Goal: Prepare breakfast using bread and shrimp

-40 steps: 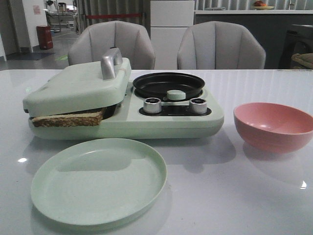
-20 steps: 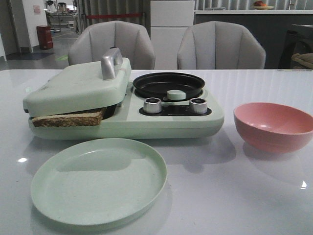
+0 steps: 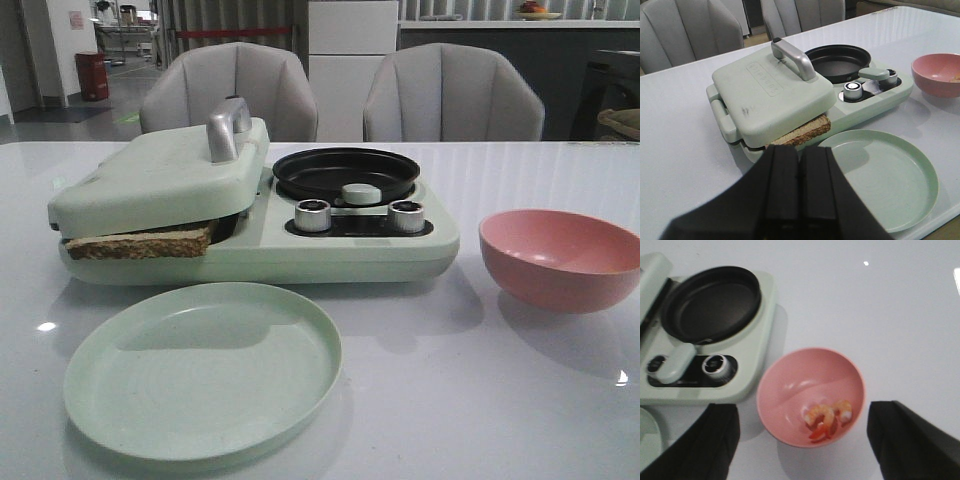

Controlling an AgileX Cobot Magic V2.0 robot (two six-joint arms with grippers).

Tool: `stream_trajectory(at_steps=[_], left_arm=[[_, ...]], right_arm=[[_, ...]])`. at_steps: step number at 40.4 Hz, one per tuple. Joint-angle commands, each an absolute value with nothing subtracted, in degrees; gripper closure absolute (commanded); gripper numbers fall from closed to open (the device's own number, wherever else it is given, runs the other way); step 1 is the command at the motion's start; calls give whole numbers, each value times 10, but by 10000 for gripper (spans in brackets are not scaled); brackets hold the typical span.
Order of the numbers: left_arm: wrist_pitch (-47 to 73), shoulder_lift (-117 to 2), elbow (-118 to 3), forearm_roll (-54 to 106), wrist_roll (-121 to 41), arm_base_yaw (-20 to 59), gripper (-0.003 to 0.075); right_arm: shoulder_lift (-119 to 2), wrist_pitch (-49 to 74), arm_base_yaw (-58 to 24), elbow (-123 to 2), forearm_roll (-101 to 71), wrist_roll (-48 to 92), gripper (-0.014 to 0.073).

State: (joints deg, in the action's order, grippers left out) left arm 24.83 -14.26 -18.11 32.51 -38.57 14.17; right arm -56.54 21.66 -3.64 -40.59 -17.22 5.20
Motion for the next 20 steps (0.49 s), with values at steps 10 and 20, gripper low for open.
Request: stream_trajectory(at_steps=[10,20], left_arm=[[209,-146,-198,340,-380,146,687],[209,-146,-198,340,-380,146,687]], right_arm=[[-715,253,-26,-508,-126,-11,-32],[-810,254,-26,-572,-95,-11,-32]])
